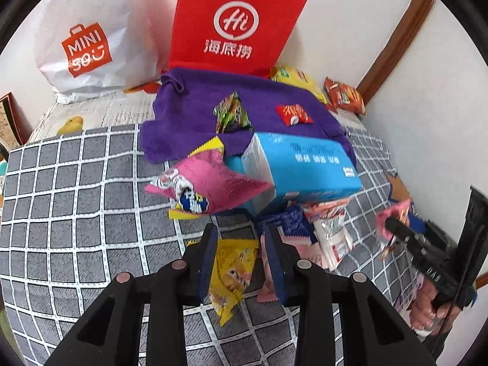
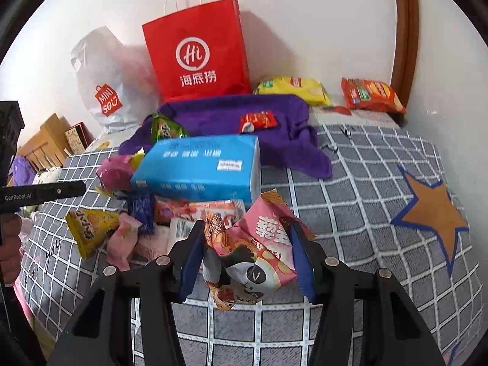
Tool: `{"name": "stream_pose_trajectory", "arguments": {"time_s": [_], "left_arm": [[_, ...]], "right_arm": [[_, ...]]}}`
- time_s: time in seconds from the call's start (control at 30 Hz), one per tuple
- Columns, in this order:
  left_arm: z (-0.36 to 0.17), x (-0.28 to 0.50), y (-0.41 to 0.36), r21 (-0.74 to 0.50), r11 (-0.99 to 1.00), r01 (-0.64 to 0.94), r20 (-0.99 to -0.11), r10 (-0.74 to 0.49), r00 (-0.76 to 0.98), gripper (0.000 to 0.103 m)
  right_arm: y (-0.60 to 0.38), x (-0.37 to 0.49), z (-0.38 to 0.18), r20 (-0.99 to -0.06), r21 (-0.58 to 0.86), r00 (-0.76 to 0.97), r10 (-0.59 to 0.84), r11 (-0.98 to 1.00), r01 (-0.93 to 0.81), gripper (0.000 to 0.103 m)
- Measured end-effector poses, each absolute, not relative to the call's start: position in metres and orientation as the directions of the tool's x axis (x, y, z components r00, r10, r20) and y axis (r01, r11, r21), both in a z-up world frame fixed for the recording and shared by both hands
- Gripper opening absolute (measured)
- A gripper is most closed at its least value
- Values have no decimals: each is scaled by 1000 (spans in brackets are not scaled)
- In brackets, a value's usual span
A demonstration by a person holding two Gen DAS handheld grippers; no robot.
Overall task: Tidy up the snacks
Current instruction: 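Grasp the yellow chip packet with the left tool while the right tool grasps the pink panda packet, then carry both packets up over the purple towel with both tools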
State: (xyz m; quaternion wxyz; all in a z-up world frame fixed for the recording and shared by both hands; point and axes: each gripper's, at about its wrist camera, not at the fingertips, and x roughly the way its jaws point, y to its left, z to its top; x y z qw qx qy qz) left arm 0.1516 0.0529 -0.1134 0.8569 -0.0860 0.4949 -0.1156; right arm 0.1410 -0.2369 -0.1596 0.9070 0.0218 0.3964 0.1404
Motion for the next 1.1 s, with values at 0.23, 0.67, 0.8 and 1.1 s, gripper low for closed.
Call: {"name": "stream_pose_trajectory", "arguments": {"time_s": [0.23,0.67,0.8,1.1], "left_arm": [[-136,143,42,-190,973,134,-853,-231,468,67],[-159,150,50,-197,975,99,-874,-220,432,43],[-137,149,58,-199,974,104,-854,-224,470,43],[-100,153,54,-213,968,135,-814,-252,523,43]], "right_arm": [[-231,149,-161,-724,142,634,271,958,-248,54],[-225,153,-170,-748,102,618,242,962,-253,54],[-225,155,-163,-738,106,629,245,962,-250,54],[-221,169,-142,-709,101,662,244,964,-248,54]]}}
